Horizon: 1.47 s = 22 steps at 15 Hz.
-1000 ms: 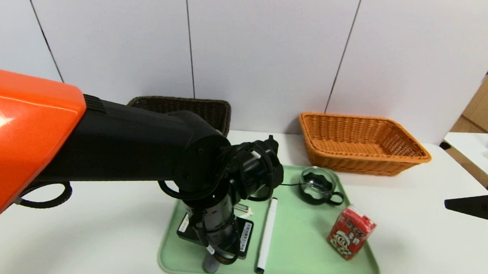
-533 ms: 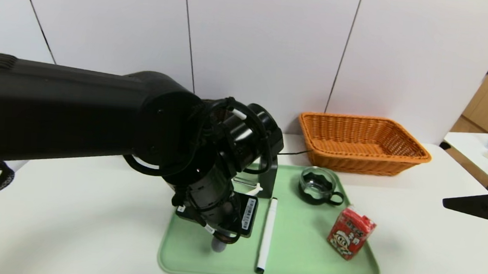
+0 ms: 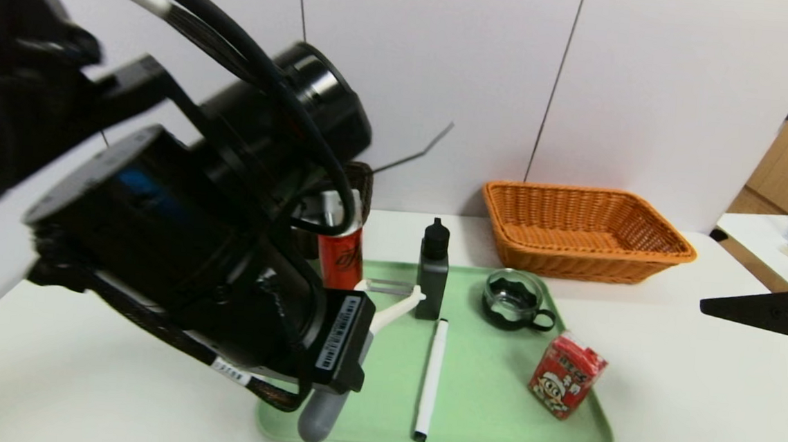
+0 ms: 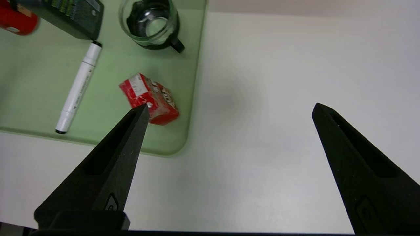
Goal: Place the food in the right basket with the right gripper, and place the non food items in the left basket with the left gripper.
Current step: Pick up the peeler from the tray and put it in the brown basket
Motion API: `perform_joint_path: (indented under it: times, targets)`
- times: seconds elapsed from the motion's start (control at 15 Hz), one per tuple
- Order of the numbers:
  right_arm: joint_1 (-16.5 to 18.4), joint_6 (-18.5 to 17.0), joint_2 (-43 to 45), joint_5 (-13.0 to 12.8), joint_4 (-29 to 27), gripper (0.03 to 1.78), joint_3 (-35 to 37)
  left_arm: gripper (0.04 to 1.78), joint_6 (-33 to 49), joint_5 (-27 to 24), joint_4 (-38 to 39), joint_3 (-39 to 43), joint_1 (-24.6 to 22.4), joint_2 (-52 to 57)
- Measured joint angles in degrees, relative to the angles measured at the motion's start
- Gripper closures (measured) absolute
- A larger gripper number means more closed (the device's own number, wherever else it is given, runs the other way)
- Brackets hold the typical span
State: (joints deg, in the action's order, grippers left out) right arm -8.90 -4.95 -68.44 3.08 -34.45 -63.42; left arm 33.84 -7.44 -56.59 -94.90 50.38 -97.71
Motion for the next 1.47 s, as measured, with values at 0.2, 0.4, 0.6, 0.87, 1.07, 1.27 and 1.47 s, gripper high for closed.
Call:
perform_joint_path:
  times: [0.2, 0.4, 0.6, 0.87, 1.07, 1.27, 1.47]
  targets:
    - [0.2, -3.6, -0.2, 1.9, 0.3, 0.1, -1.4, 1.52, 0.5, -3.1, 2.6, 0.1, -2.0, 7.8]
    - [0.2, -5.9, -0.2, 5.0, 0.3, 0.1, -3.8, 1.52, 1.6, -2.0, 11.6, -0.2, -10.7, 12.9]
    - [0.0, -6.5, -0.6, 6.1, 1.0, 0.1, -4.7, 1.52, -1.2, 2.6, 18.2, -1.6, -21.3, 12.8]
    - [-0.1, -7.1, -1.0, 9.5, 6.3, 0.1, -4.6, 1.52, -2.6, 5.6, 20.7, -6.9, -31.1, 4.5]
    - [-0.1, -7.2, -0.8, 9.8, 6.6, 0.1, -4.5, 1.52, -2.5, 5.7, 22.9, -10.7, -35.7, -4.5]
    - [-0.1, -7.2, 0.4, 10.8, 6.6, 0.1, -3.7, 1.52, -2.8, 5.8, 24.3, -15.3, -38.1, -12.5]
    - [-0.1, -7.2, 1.4, 11.0, 6.6, 0.1, -3.0, 1.52, -3.0, 6.0, 24.9, -17.0, -39.1, -18.8]
